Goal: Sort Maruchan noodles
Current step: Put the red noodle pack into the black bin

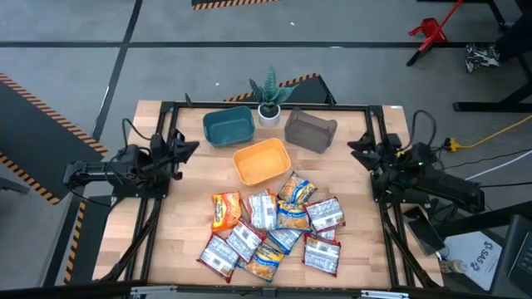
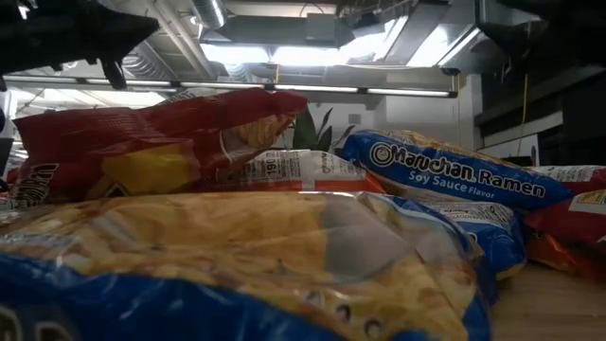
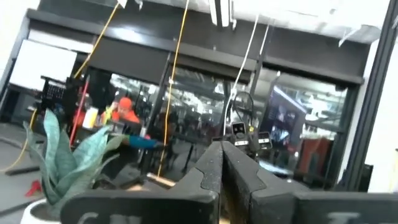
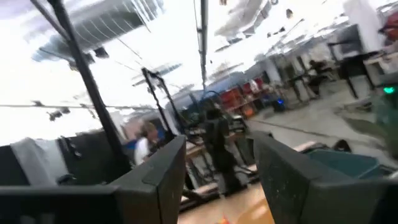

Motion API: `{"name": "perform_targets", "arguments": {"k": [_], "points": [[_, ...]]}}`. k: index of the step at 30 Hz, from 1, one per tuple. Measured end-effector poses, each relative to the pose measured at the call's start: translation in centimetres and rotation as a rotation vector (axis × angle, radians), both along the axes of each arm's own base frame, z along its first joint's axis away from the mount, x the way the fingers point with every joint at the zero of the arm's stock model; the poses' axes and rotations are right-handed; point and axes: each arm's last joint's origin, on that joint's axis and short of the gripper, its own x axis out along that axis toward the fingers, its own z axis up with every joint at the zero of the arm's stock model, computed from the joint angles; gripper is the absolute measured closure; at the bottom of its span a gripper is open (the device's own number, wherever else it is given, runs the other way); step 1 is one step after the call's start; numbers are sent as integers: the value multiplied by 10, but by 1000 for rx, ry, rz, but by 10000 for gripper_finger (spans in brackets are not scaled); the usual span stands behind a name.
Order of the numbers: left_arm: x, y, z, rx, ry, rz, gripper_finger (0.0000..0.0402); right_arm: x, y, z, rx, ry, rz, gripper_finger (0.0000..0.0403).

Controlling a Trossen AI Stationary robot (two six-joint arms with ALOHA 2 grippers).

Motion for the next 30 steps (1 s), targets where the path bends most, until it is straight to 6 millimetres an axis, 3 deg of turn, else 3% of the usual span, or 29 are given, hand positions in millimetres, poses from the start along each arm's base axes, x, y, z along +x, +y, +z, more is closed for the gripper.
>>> {"name": "perform_targets", "arguments": {"k": [2, 6, 11, 16, 21, 26, 30], "points": [[0, 0, 0, -11, -6, -7, 401, 2, 0, 13, -20, 111, -9, 226], [-2, 0, 4, -87, -74, -47, 401, 10, -1, 60, -98, 312, 37, 226], [-6, 0, 15, -207, -176, -119, 401, 22, -4, 92, -64, 805, 133, 226], [-10, -2, 42, -202, -217, -192, 401, 34, -8, 91, 63, 1196, 190, 226], [-2, -5, 90, -132, -192, -259, 401, 51, -12, 77, 90, 1274, 266, 226], [35, -7, 142, 8, -96, -365, 401, 50, -12, 67, 118, 1301, 279, 226], [74, -8, 161, 162, 0, -421, 399, 39, -8, 51, 222, 1344, 248, 226]]}}
